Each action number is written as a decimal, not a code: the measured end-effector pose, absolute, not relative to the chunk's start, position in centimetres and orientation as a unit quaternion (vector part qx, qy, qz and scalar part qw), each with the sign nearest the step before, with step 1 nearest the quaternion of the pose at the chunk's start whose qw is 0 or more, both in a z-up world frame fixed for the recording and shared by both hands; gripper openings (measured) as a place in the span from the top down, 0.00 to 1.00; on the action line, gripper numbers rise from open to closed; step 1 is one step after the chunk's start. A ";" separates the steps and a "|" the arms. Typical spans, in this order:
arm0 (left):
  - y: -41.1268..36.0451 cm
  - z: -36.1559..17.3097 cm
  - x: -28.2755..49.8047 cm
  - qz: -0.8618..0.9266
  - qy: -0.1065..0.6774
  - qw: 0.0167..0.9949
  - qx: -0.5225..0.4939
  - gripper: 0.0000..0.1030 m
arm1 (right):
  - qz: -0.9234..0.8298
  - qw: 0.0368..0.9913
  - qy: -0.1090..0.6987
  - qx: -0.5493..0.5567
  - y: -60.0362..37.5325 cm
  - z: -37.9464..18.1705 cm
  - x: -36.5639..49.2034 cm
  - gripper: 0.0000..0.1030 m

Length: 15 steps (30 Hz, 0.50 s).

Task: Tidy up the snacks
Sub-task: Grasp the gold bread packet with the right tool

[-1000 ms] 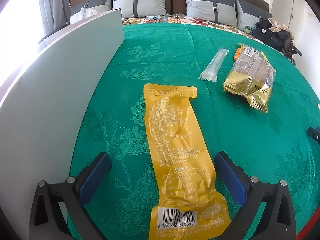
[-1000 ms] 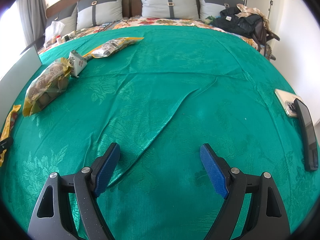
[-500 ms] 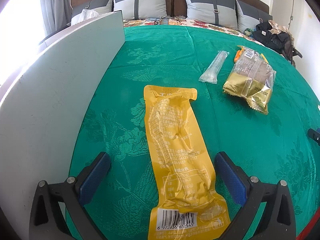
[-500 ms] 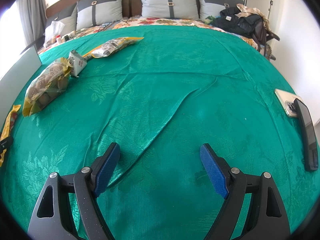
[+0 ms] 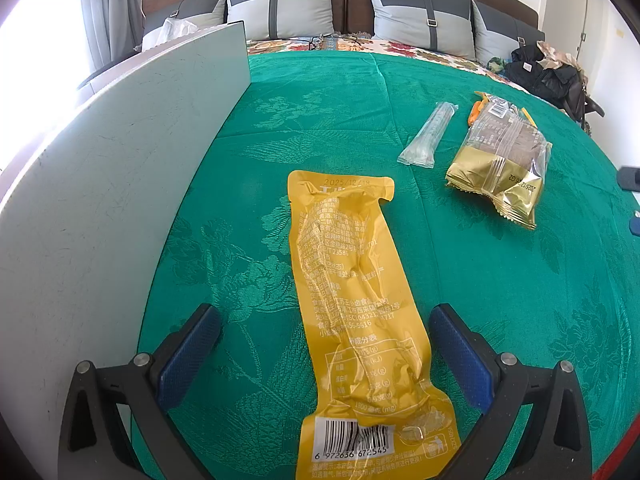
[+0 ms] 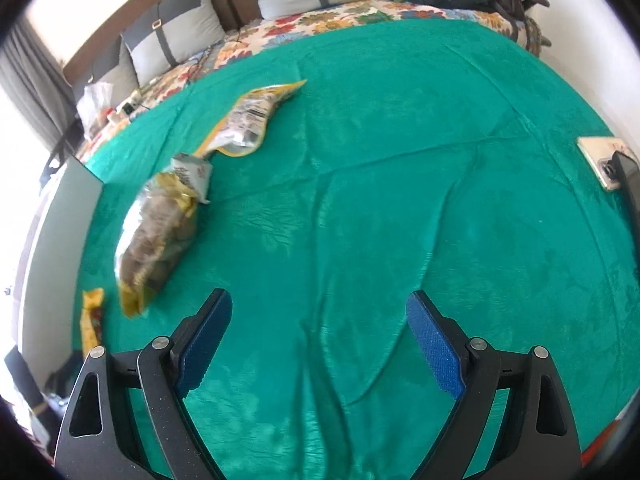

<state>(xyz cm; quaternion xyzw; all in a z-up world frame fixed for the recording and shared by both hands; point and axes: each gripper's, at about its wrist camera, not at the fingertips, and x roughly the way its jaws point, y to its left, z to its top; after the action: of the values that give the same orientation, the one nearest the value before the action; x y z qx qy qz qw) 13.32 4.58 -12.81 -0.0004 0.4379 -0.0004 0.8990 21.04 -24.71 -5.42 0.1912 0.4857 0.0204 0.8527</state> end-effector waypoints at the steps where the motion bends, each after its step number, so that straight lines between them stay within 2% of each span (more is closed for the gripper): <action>1: 4.6 -12.8 13.3 0.000 0.438 0.899 0.000 0.00 | 0.036 0.846 0.491 0.206 -23.3 -4.8 21.9 0.11; 7: 4.6 -12.8 13.3 -0.001 0.438 0.899 -0.001 0.00 | 0.023 0.805 0.541 0.242 -15.3 -5.0 26.5 0.11; 11: 4.6 -12.8 13.3 -0.001 0.438 0.899 -0.001 0.00 | -0.018 0.785 0.587 0.197 -11.8 -7.4 28.8 0.11; 15: 4.6 -12.8 13.3 -0.001 0.438 0.899 -0.001 0.00 | -0.008 0.794 0.592 0.135 -10.1 -8.7 29.8 0.12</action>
<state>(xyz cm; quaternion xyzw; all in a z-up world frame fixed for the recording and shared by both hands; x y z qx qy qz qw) 13.34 4.58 -12.85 -0.0008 0.4377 -0.0005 0.8991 29.75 -10.11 -8.68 0.1347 0.5925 -0.0078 0.7942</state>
